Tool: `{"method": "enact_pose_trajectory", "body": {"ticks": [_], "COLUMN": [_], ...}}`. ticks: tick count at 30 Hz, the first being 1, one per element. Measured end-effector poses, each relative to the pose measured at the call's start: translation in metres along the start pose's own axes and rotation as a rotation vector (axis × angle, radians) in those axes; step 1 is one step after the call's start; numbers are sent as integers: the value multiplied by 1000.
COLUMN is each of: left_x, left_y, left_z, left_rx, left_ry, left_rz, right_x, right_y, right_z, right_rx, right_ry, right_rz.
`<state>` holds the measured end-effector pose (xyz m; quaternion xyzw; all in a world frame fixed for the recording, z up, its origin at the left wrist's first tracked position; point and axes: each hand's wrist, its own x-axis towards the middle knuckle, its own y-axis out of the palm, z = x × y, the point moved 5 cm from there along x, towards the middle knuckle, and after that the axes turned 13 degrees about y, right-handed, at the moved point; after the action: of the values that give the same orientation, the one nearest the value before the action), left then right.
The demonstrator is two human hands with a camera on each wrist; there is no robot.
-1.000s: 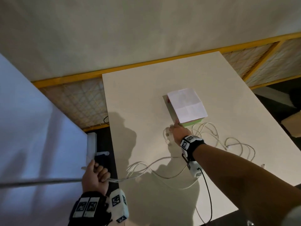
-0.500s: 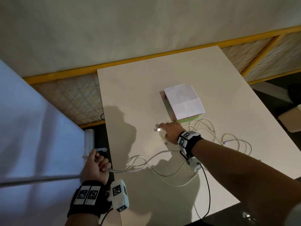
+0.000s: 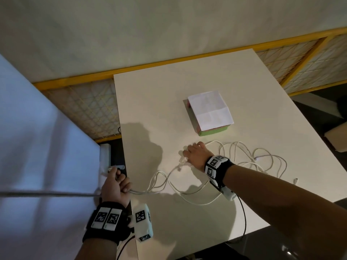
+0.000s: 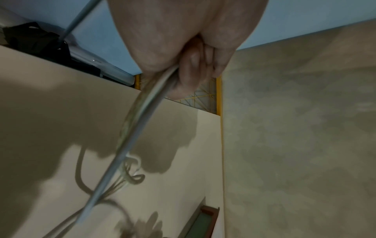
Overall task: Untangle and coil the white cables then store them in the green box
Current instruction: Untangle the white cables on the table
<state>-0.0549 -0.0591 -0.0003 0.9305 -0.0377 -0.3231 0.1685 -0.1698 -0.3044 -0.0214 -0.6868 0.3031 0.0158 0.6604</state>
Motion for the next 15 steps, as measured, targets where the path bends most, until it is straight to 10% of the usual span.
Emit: {"method": "enact_pose_trajectory", "body": {"ticks": [7, 15], "left_x": [-20, -21], "left_y": [26, 21], "left_z": [-6, -48], "left_rx": [1, -27], "left_ry": [52, 216], "left_rz": [67, 81], "right_x": [-17, -31], "right_y": [-51, -84], "right_z": [-8, -55], "right_rx": [173, 481], "right_ry": [-68, 122], "right_rz": [-396, -63]}}
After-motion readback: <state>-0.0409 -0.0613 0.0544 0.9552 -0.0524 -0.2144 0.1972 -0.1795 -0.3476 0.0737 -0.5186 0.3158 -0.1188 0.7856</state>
